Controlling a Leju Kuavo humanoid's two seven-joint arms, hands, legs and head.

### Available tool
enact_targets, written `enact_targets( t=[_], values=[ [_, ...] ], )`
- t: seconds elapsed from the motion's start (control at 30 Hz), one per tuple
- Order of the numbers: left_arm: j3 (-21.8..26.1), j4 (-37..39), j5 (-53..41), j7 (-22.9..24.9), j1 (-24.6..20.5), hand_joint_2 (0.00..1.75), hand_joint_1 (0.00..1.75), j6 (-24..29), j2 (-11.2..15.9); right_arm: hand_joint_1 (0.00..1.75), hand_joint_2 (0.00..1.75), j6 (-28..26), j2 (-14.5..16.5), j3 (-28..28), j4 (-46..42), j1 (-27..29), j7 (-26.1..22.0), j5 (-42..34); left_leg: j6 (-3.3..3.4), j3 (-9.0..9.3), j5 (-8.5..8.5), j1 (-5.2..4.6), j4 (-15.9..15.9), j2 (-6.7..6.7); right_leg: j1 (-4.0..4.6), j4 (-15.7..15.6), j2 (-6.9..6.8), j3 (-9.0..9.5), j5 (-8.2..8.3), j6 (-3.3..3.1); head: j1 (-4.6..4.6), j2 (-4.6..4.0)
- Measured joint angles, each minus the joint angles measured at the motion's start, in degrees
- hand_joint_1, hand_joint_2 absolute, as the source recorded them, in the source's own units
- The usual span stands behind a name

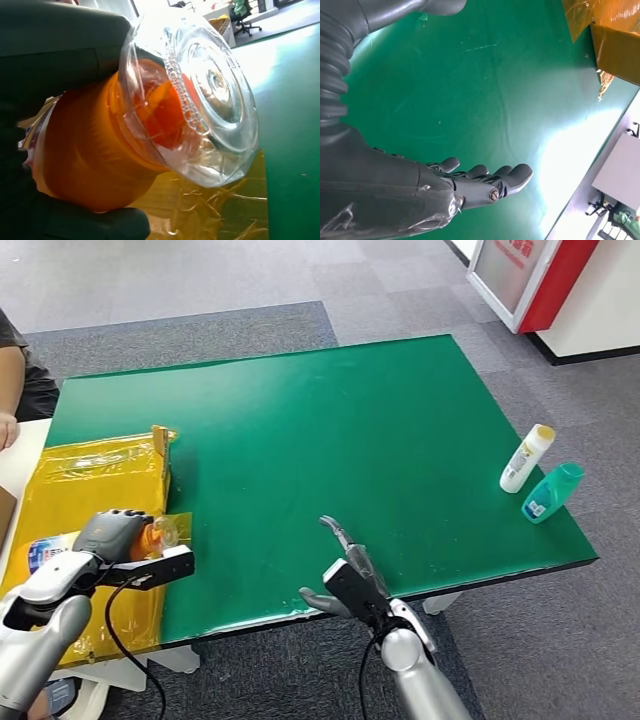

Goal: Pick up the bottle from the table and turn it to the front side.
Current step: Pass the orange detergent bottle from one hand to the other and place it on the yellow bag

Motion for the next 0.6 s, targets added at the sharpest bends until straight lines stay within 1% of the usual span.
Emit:
enact_targets(
  t=[0.03,0.07,0.3,0.43,0.6],
  values=[
    [-0.4,0.6,-0.1,-0.5,0.0,1.75,0.05,1.0,0.1,0.00,1.75,-0.1,0.0,0.0,0.3,0.0,-0.1,0.0,0.00,0.00,0.00,0.00,0.0,0.00,0.00,0.0,0.00,0.00,0.00,0.00,0.00,0.00],
    [-0.7,1.1,-0.2,-0.9,-0.1,1.75,0.00,1.7,0.1,0.00,1.75,-0.1,0.0,0.1,0.6,0.0,-0.2,-0.1,0.00,-0.01,0.00,0.00,0.0,0.00,0.00,0.0,0.00,0.00,0.00,0.00,0.00,0.00],
    [-1.9,2.5,-0.3,-2.4,0.5,1.75,0.00,4.9,0.3,0.00,1.75,-0.4,0.0,0.4,2.0,0.0,-0.4,-0.3,0.01,-0.03,-0.01,0.00,0.0,0.00,0.00,0.0,0.00,0.00,-0.01,0.00,0.01,0.00],
    [-2.1,2.6,1.0,-3.6,1.5,1.75,0.00,5.2,0.3,0.00,1.75,-0.5,0.0,0.6,2.5,0.0,-0.4,-0.4,0.01,-0.03,-0.01,0.00,0.0,0.00,0.00,0.0,0.00,-0.01,-0.01,0.00,-0.01,0.00],
    [-2.0,2.6,1.9,-3.8,2.2,1.75,0.00,5.3,0.5,0.00,1.75,-0.6,0.0,0.6,2.9,-0.1,-0.4,-0.6,0.01,-0.03,-0.01,0.00,0.0,0.00,0.00,0.0,-0.01,0.00,-0.01,0.00,0.01,0.00]
  ],
)
